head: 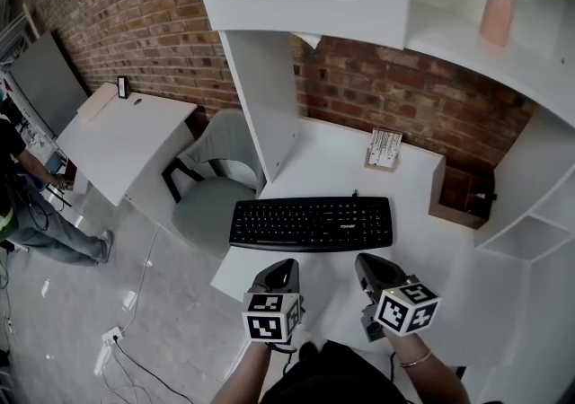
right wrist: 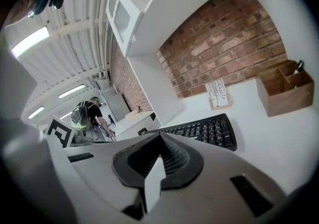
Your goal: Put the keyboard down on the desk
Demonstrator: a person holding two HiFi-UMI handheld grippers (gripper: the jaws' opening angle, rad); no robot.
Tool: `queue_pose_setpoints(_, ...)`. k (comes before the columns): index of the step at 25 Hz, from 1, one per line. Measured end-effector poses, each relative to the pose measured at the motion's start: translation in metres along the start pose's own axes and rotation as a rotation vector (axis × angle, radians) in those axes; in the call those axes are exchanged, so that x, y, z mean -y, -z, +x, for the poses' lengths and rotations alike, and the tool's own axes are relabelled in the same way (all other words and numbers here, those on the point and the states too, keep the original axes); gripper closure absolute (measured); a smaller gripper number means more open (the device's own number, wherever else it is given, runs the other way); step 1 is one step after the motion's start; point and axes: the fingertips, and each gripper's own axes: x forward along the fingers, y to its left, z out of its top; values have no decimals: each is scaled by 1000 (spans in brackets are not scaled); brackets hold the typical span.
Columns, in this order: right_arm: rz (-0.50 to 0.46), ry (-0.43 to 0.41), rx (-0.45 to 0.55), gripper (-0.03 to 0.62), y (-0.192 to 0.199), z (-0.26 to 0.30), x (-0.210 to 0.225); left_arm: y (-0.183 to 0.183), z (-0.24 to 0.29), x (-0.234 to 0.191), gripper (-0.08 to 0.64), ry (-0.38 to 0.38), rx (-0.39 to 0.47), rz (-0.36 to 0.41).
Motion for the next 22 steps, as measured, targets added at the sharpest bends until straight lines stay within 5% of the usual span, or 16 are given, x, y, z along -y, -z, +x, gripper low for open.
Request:
queue_pose_setpoints(7,-189,57,16,588,-4,-17,-11,-4,-29,-5,549,-18,62,-12)
queue_pose_setpoints(22,-235,81,27,588,5,-30,-20,-13,-56,-9,549,-24,133,-15)
